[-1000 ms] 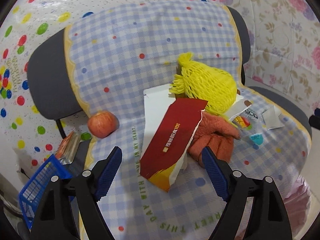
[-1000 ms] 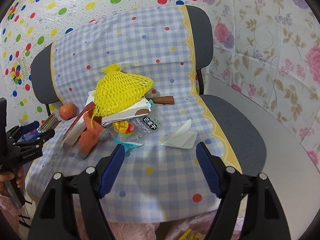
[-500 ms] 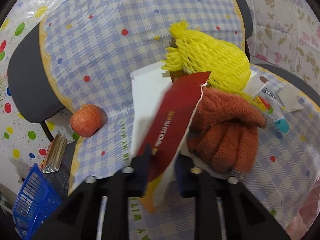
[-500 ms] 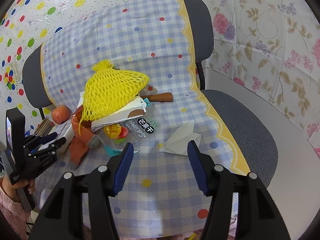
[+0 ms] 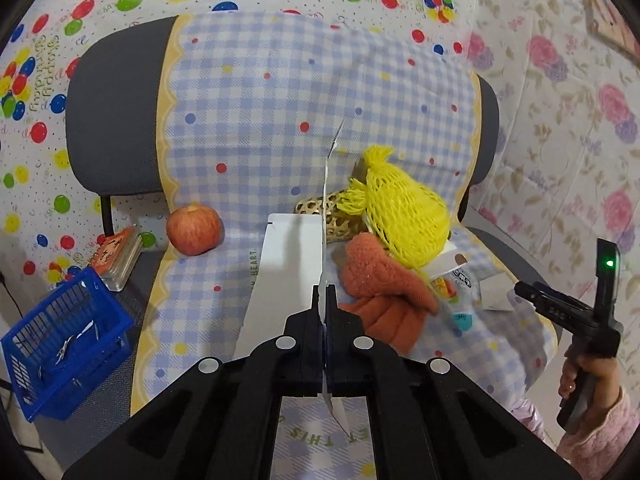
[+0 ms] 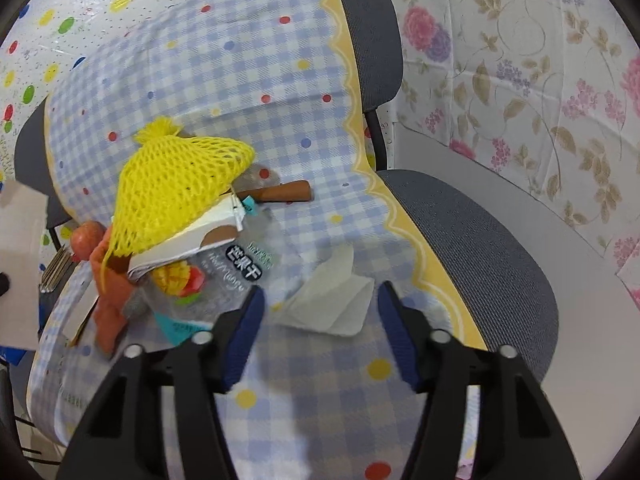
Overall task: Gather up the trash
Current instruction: 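Grasp the thin white card with the left gripper, then grasp the folded white paper with the right gripper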
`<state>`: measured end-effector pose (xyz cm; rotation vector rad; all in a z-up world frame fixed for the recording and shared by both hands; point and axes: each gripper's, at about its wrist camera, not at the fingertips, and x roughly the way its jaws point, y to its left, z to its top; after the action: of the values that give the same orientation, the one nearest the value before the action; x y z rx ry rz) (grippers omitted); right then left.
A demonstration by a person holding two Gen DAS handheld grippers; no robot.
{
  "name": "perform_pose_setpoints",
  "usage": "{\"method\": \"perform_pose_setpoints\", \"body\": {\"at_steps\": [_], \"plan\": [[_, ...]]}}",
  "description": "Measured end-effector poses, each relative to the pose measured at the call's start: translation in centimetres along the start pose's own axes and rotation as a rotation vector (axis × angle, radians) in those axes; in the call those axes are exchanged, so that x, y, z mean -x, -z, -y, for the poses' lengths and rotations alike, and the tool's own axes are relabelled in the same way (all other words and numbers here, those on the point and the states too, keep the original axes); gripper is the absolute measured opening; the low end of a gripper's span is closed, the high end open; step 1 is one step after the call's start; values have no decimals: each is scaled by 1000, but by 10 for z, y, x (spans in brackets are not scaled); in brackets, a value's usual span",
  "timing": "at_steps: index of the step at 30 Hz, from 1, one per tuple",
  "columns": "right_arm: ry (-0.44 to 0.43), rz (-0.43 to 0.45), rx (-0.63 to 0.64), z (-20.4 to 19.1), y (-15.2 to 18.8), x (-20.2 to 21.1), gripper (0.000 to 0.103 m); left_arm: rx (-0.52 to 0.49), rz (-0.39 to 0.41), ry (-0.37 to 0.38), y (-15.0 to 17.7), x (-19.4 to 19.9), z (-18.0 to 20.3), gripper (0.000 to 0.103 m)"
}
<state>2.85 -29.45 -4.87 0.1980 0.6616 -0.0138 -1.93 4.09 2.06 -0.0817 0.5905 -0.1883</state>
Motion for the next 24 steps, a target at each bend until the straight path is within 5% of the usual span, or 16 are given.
{"method": "perform_pose_setpoints", "body": {"at_steps": [4,6,8,11,19,20,21,24], "plan": [[23,-14,-19,0,-9,-16,40,36,4,25,0,1,-4,0],[39,-24,-25,1,-12,-24,63,43,5,21,1,1,-7,0],[41,-31,-53,2,-14,-30,75,53,0,15,2,0,-9,0],[37,-15,-58,0,-14,-28,73,53,3,11,3,2,-8,0],[56,-59,-84,8,-13,-43,53,34,-15,10,7,-6,-3,0],[47,-73,-108,12,-13,-47,38,34,-17,9,7,-7,-3,0],[20,-79,-138,16,-13,-48,9,35,-19,8,8,-8,-4,0],[-51,-15,-165,17,-13,-29,2,34,-16,6,9,-5,-4,0]]}}
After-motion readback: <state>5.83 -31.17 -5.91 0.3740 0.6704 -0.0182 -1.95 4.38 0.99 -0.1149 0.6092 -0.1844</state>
